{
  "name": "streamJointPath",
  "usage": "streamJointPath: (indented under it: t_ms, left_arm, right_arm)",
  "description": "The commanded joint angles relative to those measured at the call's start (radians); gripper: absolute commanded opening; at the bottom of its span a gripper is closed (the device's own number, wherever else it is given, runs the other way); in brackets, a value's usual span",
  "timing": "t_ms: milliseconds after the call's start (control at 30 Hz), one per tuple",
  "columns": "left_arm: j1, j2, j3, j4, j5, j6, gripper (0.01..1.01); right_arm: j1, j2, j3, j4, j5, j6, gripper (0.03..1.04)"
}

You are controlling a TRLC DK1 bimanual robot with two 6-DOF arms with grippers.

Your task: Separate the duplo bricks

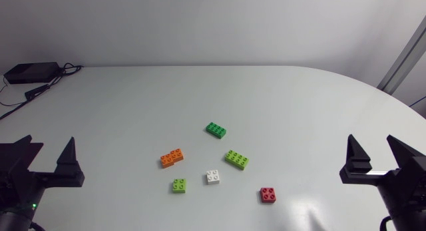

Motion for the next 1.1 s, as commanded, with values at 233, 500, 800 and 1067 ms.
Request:
streamJointPath:
  t_ms: [233,500,800,1067]
  left_arm:
    - [0.006,-0.019,-0.060,0.110,0.070,0.009,0.987]
    - [0.071,-0.017,-0.059,0.084,0.187,0.048,0.987]
    - [0.154,-0.011,-0.051,0.028,0.329,0.099,0.987]
    - [0.154,-0.014,-0.054,0.041,0.329,0.091,0.987]
  right_arm:
    - [-0.006,-0.010,-0.043,-0.008,-0.005,0.030,0.99]
    - [0.003,-0.010,-0.043,-0.009,-0.016,0.030,0.99]
    - [0.000,-0.010,-0.041,-0.009,-0.016,0.030,0.99]
    - [-0.008,-0.009,-0.041,-0.009,-0.016,0.028,0.99]
